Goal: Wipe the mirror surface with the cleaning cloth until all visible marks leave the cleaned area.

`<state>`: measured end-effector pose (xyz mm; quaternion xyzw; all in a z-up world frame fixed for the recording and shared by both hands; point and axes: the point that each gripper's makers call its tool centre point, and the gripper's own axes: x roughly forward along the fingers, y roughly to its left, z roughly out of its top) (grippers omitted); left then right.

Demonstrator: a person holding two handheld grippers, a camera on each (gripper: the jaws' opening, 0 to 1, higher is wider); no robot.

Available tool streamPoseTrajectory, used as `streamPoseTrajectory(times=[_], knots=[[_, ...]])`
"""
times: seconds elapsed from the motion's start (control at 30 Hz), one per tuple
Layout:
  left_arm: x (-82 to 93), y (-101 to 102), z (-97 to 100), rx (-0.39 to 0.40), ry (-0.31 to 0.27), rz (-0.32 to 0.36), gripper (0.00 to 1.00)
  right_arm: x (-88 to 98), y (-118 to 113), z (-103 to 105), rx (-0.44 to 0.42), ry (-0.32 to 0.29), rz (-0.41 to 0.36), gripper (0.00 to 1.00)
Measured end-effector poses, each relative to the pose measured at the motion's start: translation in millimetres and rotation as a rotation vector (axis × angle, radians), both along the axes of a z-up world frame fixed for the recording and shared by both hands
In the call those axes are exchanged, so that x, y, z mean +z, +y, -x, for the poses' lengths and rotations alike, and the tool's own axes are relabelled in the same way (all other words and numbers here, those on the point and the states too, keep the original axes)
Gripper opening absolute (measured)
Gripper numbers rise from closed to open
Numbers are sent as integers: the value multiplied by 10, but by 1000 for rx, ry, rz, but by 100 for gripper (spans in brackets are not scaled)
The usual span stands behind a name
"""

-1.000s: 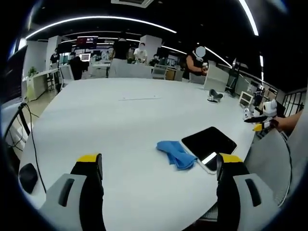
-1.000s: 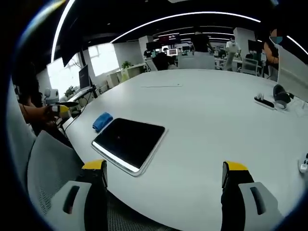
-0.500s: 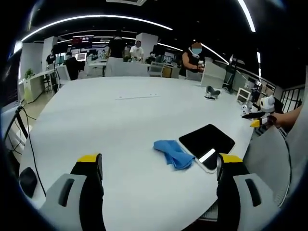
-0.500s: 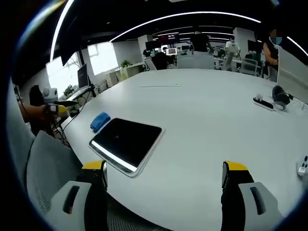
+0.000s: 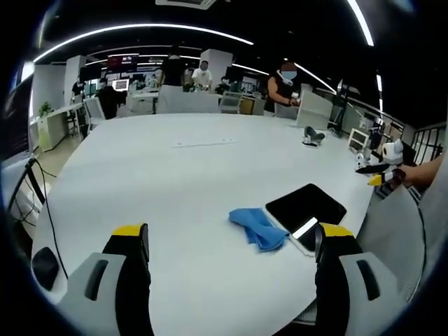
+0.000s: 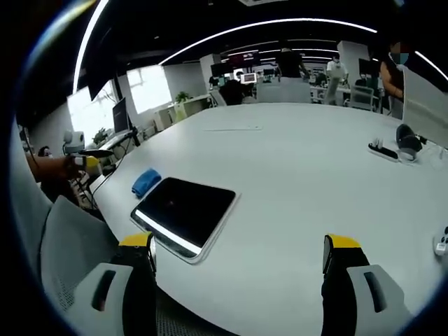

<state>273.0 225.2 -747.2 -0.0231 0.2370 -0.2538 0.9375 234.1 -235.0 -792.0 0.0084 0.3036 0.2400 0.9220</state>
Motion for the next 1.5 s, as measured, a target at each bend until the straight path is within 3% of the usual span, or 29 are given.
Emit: streamPoseTrajectory(times=[0.3,1.27,1.37,1.5], knots=[[-16,-25,35,9,15,12,99,-25,66,25,35,0,11,99],[10,-201,-28,-22,15,-4,99,-99,50,71,12,12,-11,99],[-9,-212,-28,-26,20,-9,99,-119,50,67,10,13,-12,99],[5,-294,-40,-19,69,17,99,-96,85,58,14,8,-15,99]])
